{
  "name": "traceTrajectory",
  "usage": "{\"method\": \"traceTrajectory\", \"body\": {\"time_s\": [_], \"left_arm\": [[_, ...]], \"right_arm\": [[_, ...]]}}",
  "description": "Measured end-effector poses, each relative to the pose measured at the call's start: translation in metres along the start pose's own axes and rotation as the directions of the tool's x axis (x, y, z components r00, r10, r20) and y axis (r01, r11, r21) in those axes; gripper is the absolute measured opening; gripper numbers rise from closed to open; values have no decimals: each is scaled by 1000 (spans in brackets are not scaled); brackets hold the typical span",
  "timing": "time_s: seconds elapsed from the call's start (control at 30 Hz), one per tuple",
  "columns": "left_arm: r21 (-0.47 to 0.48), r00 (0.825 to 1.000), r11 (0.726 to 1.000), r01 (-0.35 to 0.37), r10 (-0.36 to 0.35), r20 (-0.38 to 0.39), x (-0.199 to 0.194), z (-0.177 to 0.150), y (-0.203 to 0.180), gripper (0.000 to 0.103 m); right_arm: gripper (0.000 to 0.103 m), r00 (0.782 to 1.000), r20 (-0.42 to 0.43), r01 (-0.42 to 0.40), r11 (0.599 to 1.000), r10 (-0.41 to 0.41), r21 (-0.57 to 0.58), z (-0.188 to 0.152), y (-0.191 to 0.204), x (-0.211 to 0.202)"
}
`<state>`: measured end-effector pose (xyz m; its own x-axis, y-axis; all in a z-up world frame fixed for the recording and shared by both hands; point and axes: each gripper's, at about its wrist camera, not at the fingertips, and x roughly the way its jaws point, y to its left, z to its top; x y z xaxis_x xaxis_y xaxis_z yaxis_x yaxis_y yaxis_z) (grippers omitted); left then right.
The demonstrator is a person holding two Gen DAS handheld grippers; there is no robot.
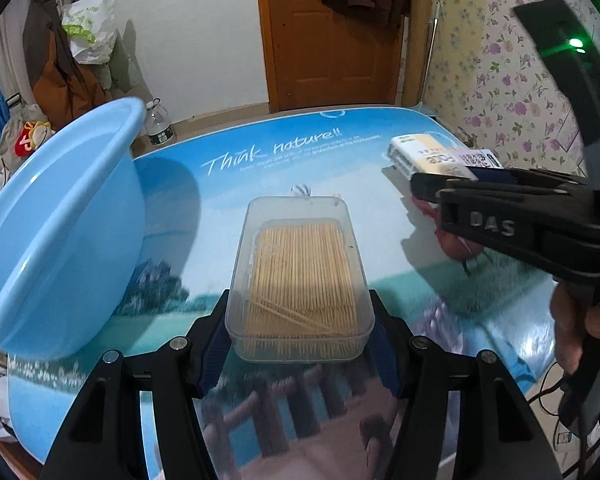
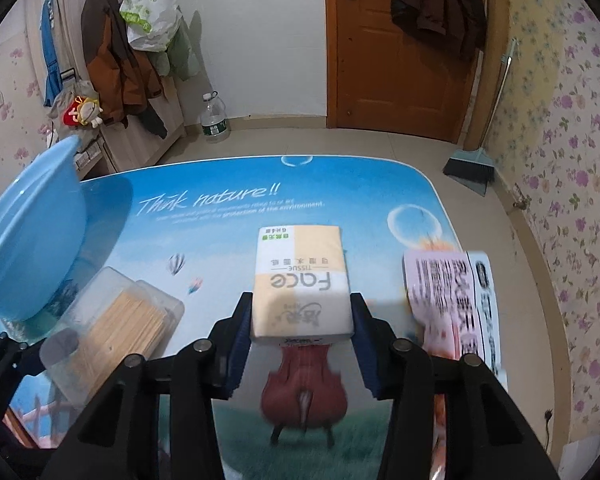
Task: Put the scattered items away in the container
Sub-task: 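Grasp the white Face tissue pack with the right tool, then carry the toothpick box and tissue pack over the blue basin with both tools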
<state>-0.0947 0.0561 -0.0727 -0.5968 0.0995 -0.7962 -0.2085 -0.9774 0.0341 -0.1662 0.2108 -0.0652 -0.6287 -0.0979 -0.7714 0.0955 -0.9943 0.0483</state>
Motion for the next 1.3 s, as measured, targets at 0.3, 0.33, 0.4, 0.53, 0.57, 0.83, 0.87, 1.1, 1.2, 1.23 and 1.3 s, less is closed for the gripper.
{"method": "traceTrajectory", "body": {"time_s": [0.3, 0.33, 0.4, 0.53, 0.57, 0.83, 0.87, 1.1, 1.2, 1.23, 1.3], "left_arm": [[-9, 1000, 1000, 10, -10, 7, -22, -28, 6, 60], [-10, 1000, 1000, 10, -10, 7, -25, -32, 7, 60], [-12, 1000, 1000, 8, -8, 9, -28, -36, 9, 60], [-24, 1000, 1000, 1, -1, 13, -35, -44, 15, 60], [-28, 1000, 1000, 0, 0, 14, -36, -46, 18, 60], [-37, 999, 999, -3, 5, 43, -56, -56, 29, 60], [-38, 999, 999, -5, 7, 46, -58, -58, 30, 60], [-55, 999, 998, -4, 7, 49, -67, -65, 38, 60], [-63, 998, 998, -4, 7, 57, -72, -66, 41, 60], [-65, 998, 998, -4, 8, 61, -74, -66, 42, 60], [-70, 998, 998, -7, 12, 69, -78, -65, 44, 60]], "right_arm": [[47, 1000, 18, -12, 999, 11, 40, -30, 8, -33], [47, 1000, 19, -9, 999, 8, 39, -36, 10, -38], [47, 1000, 23, -4, 999, 3, 39, -45, 15, -44], [47, 999, 41, -2, 999, 0, 40, -59, 21, -63], [47, 999, 48, 2, 999, -4, 37, -62, 22, -68], [47, 998, 61, -15, 999, 13, 31, -77, 34, -89], [47, 998, 60, -17, 999, 15, 32, -78, 36, -90], [47, 997, 67, -38, 998, 35, 43, -84, 45, -98], [47, 996, 82, -48, 998, 44, 44, -84, 49, -107], [47, 995, 88, -52, 998, 48, 47, -83, 49, -110], [47, 993, 101, -59, 997, 53, 49, -82, 50, -115]]}}
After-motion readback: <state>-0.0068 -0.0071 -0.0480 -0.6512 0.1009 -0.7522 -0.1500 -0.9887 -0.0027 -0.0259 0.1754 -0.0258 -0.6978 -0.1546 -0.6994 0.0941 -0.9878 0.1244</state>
